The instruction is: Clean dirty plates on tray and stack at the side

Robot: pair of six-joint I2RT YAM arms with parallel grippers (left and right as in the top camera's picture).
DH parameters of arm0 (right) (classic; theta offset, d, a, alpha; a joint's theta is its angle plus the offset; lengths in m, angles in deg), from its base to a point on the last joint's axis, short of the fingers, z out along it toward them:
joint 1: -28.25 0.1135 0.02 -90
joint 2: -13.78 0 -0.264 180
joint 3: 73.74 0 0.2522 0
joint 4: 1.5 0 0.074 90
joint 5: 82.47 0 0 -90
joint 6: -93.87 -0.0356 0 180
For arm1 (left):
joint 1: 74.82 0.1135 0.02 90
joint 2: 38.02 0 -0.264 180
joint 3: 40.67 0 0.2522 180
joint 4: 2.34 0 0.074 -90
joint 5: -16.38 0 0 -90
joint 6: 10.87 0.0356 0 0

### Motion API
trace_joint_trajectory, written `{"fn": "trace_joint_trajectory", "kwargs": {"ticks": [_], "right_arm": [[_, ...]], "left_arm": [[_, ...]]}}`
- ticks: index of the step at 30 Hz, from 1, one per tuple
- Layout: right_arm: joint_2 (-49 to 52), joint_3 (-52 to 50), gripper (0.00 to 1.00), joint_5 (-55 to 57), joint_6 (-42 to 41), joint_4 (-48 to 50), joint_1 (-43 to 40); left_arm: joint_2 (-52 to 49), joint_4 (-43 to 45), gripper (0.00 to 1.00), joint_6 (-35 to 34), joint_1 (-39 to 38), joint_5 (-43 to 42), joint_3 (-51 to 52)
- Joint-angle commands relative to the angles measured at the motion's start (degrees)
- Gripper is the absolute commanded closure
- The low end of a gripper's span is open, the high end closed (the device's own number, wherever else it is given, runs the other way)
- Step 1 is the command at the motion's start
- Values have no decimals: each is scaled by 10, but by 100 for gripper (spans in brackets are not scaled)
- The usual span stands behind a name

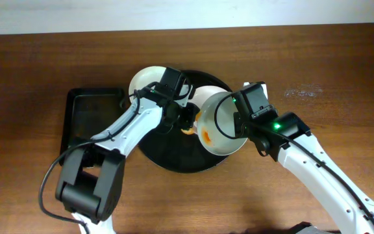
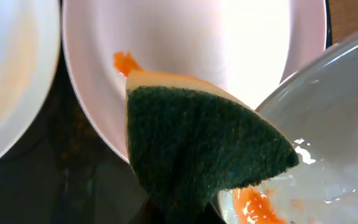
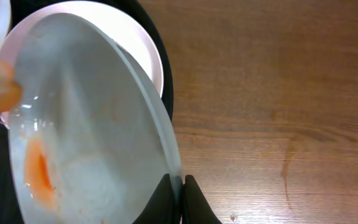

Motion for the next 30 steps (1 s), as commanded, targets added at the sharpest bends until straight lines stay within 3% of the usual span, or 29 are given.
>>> {"fn": "trace_joint_trajectory", "kwargs": {"ticks": [1, 6, 11, 19, 24, 26, 30], "right_arm": [[-9, 14, 96, -42, -16, -3, 6], [28, 13, 96, -48, -41, -20, 6], [26, 36, 96, 94, -38, -7, 5], [26, 61, 96, 100, 10, 63, 6], [26, 61, 96, 133, 22, 82, 6], [26, 61, 96, 133, 21, 83, 6], [24, 61, 96, 133, 22, 82, 6]], "left_arm": [[-23, 21, 100, -6, -15, -23, 0], [-23, 54, 100, -5, -36, -25, 0], [13, 51, 100, -5, -32, -35, -1], [51, 9, 100, -6, -33, -280, -1], [51, -69, 100, -19, -32, -395, -1], [51, -69, 100, -35, -25, -393, -2], [51, -7, 100, -129, 46, -345, -2]]}}
